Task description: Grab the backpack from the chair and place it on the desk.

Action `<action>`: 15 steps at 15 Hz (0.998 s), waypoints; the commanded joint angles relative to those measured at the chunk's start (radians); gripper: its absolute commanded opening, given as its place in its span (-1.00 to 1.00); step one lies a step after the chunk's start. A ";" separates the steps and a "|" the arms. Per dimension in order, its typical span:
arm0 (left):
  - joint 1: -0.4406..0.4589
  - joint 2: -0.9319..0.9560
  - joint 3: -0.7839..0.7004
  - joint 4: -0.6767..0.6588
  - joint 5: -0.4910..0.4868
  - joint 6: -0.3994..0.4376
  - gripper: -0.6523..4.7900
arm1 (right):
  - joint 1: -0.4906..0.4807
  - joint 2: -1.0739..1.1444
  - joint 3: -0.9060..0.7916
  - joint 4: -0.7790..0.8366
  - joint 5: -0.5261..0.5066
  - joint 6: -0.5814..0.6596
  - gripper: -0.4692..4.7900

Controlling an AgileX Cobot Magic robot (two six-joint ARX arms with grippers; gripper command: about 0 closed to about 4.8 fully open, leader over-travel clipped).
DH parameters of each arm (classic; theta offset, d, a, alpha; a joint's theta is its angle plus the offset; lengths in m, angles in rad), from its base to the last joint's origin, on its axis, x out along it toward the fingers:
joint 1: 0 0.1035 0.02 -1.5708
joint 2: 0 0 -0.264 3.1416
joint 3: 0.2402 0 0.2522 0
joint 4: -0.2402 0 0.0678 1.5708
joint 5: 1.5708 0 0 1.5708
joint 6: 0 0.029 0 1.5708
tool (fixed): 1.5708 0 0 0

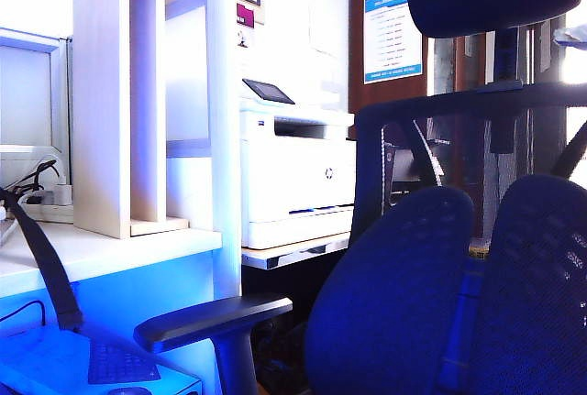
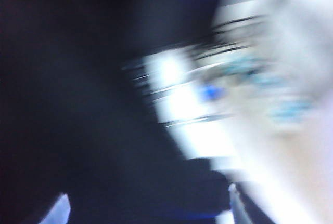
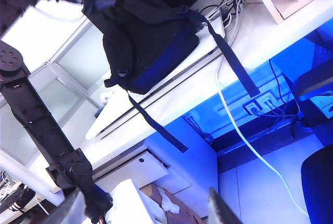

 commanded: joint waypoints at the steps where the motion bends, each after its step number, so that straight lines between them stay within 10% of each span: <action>1: -0.115 -0.040 0.006 0.071 0.058 -0.002 0.76 | 0.001 0.000 0.004 0.018 0.002 0.004 0.34; 7: -0.405 -0.137 0.007 0.114 0.153 -0.008 0.74 | 0.001 0.000 0.004 0.022 0.002 0.004 0.34; 15: -0.497 -0.315 0.006 0.005 0.196 -0.028 0.69 | 0.001 0.000 0.004 0.060 0.069 -0.013 0.34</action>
